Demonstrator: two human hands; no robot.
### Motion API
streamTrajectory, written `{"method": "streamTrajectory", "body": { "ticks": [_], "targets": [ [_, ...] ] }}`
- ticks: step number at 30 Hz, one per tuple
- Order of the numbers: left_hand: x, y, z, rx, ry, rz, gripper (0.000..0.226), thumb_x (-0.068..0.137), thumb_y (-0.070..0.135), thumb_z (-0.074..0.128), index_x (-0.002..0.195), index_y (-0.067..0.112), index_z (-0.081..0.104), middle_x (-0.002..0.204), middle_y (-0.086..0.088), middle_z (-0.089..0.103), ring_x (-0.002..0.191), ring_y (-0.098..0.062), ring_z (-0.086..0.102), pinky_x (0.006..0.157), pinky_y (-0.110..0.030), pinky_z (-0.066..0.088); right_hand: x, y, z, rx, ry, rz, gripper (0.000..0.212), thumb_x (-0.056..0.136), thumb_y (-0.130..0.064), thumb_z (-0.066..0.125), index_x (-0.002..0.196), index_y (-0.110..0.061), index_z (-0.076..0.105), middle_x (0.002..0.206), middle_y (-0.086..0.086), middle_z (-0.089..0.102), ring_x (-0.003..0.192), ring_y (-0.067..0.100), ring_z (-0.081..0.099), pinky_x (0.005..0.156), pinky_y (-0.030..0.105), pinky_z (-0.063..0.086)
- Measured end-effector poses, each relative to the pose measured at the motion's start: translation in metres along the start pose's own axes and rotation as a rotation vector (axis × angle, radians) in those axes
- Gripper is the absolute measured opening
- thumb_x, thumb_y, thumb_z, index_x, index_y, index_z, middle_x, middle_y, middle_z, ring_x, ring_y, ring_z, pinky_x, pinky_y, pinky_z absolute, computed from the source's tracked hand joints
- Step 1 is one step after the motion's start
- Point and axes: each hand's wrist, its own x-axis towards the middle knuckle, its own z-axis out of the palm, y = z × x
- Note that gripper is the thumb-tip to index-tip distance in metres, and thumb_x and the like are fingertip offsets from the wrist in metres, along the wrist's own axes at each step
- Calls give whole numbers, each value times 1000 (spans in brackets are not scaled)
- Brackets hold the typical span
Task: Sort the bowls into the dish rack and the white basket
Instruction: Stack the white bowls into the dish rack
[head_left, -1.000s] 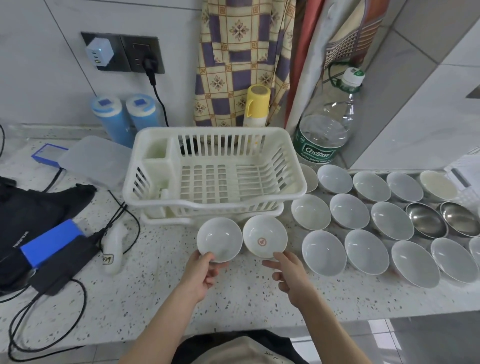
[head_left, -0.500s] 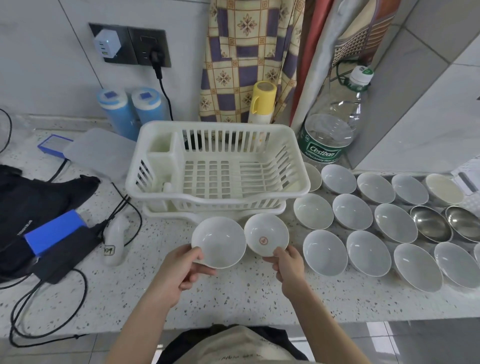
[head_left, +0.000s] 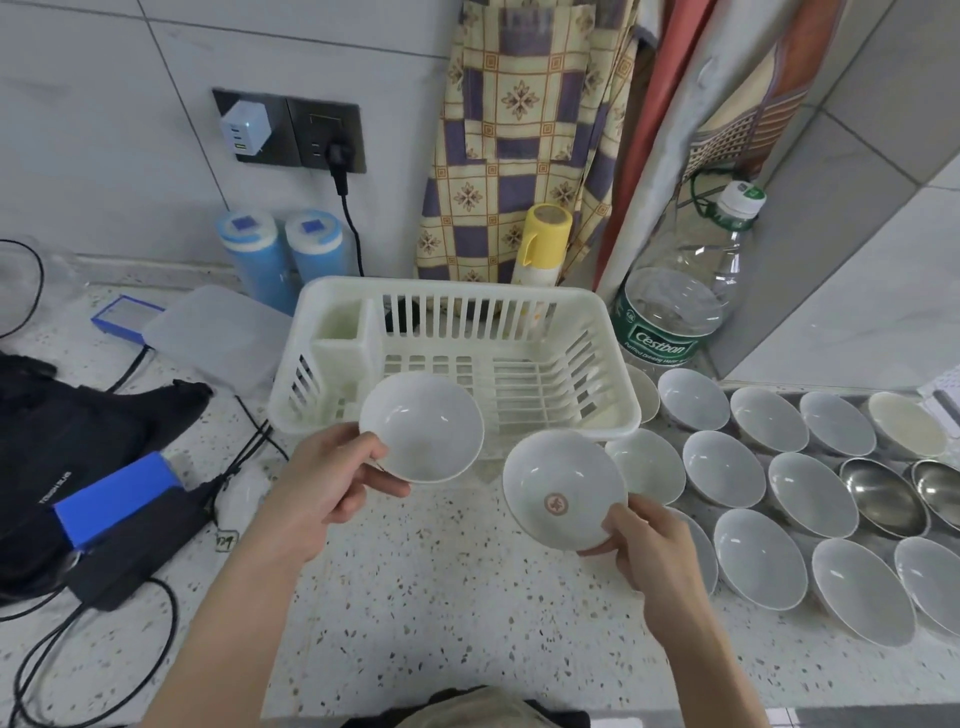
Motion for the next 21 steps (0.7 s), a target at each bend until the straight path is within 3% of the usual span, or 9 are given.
{"method": "streamTrajectory", "body": {
  "ticks": [4, 8, 12, 17, 21],
  "targets": [
    [32, 24, -2, 54, 3, 14, 19, 87, 10, 54, 103, 11, 65, 74, -23, 74, 31, -9, 27, 32, -15, 20, 12, -33, 3, 102, 10, -62, 32, 79, 0, 50, 51, -17, 49, 62, 28, 66, 35, 9, 22, 33, 16, 21],
    [79, 44, 10, 119, -16, -36, 13, 87, 9, 50, 97, 5, 59, 74, -20, 75, 32, -8, 27, 32, -17, 20, 39, -59, 15, 157, 29, -81, 16, 81, -2, 48, 65, -4, 48, 66, 29, 68, 34, 10, 21, 32, 16, 19],
    [126, 49, 24, 135, -21, -136, 14, 91, 3, 44, 101, 1, 52, 74, -21, 75, 32, -9, 31, 31, -18, 19, 69, -77, 34, 162, 61, -98, 21, 81, -4, 49, 62, -9, 46, 66, 25, 70, 35, 9, 20, 32, 17, 22],
    [165, 40, 32, 66, -15, -239, 17, 91, -2, 39, 103, 6, 48, 73, -22, 75, 39, -10, 43, 32, -18, 20, 102, -85, 58, 99, 74, -61, 10, 81, -7, 52, 73, -6, 56, 65, 21, 72, 36, 9, 22, 33, 17, 23],
    [183, 25, 38, 8, 30, -285, 25, 90, -5, 38, 107, 5, 53, 78, -21, 75, 32, -7, 43, 31, -17, 19, 123, -82, 77, 14, 45, -29, 12, 83, -9, 51, 84, -8, 63, 63, 15, 73, 31, 4, 27, 31, 15, 25]
  ]
}}
